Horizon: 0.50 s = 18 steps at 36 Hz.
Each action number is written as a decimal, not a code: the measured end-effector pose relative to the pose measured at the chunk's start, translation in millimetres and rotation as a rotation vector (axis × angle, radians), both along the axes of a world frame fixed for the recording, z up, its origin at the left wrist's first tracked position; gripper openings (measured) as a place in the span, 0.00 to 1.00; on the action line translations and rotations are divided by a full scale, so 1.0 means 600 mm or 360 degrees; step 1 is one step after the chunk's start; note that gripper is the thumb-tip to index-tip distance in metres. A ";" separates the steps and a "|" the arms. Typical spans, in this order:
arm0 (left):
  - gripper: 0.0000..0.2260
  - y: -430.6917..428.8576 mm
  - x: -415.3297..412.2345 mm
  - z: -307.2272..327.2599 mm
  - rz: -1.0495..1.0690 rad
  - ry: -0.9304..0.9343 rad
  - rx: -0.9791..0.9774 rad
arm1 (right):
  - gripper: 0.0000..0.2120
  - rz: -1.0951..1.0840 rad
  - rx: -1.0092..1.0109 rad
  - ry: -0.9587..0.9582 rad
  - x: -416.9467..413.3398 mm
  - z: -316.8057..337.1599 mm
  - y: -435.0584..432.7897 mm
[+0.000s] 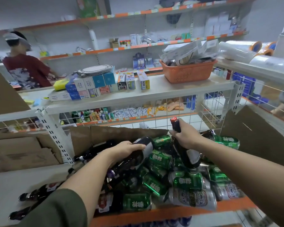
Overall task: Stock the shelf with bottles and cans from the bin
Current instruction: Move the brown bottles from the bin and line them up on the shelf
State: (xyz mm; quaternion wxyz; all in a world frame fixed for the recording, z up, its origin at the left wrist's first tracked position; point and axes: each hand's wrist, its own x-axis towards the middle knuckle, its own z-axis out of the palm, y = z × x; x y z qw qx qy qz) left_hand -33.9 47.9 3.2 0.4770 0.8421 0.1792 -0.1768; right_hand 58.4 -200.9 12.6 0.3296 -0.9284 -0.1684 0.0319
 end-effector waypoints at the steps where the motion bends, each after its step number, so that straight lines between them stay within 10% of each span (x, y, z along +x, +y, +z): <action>1: 0.25 0.002 -0.001 0.006 0.0003 0.0012 -0.0078 | 0.14 -0.0005 0.0057 0.0016 0.001 0.007 0.001; 11: 0.14 -0.055 -0.025 0.086 0.0408 -0.0208 -0.1237 | 0.13 -0.0028 0.0500 -0.0158 -0.003 0.072 0.016; 18: 0.08 -0.054 -0.021 0.100 0.0589 -0.0162 -0.0988 | 0.14 -0.0019 0.0822 -0.0274 -0.022 0.101 0.027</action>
